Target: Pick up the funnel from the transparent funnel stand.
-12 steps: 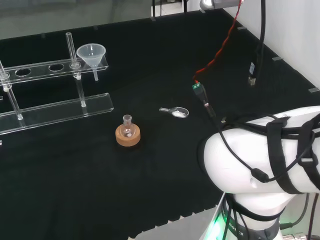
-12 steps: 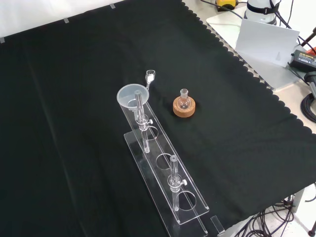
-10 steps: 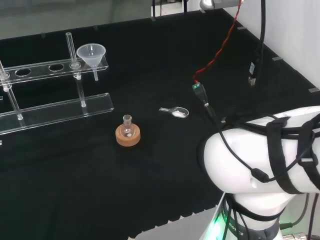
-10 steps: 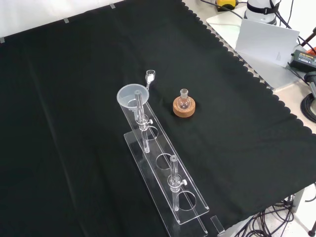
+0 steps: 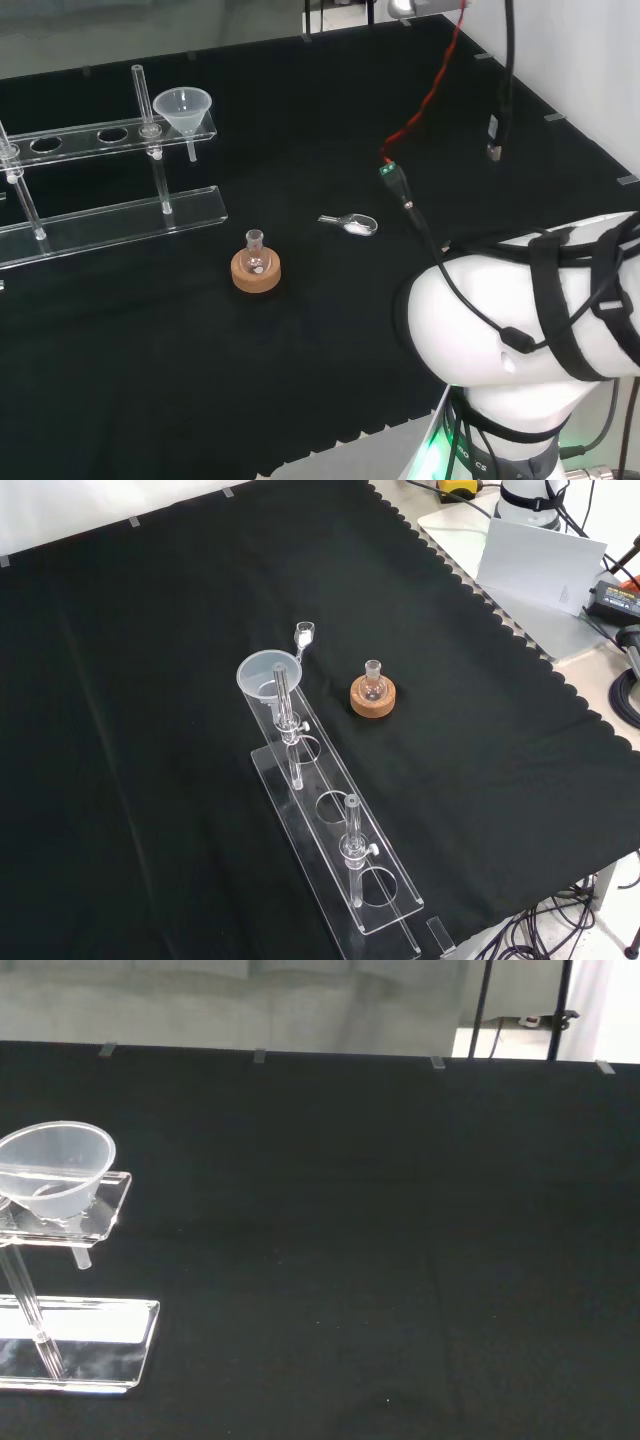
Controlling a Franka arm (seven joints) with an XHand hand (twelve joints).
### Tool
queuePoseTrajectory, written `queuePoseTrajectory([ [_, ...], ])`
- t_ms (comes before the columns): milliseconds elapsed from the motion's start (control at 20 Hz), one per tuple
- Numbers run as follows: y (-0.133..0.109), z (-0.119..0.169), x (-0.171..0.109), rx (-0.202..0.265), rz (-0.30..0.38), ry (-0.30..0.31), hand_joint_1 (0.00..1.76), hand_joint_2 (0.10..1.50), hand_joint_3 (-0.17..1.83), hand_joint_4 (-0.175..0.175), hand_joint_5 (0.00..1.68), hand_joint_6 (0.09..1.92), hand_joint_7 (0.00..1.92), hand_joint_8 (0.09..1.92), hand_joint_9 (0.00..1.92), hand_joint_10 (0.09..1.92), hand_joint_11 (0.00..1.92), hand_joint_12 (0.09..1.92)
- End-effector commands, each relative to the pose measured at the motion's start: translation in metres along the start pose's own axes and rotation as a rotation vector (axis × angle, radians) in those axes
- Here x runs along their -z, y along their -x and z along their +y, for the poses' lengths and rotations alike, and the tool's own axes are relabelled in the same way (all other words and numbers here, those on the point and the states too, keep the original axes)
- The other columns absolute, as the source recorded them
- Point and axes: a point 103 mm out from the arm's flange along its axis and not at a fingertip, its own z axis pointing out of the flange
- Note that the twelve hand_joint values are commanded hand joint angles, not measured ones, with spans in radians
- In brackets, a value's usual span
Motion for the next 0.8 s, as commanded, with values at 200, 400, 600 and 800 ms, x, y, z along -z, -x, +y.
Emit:
queuePoseTrajectory([
  [200,0.004,0.026,-0.008,0.079,0.034,0.011,0.19,0.73,0.21,0.05,0.0,0.09,0.0,0.24,0.0,0.17,0.0,0.64],
  [400,0.008,0.044,-0.024,0.076,0.027,-0.003,0.2,0.73,0.2,0.047,0.0,0.09,0.0,0.24,0.0,0.16,0.0,0.64],
  [600,0.004,0.063,-0.041,0.058,0.029,-0.032,0.21,0.73,0.19,0.045,0.0,0.09,0.0,0.23,0.0,0.15,0.0,0.64],
  [800,-0.008,0.071,-0.05,0.072,0.043,-0.043,0.22,0.74,0.18,0.043,0.0,0.09,0.0,0.22,0.0,0.15,0.0,0.65],
])
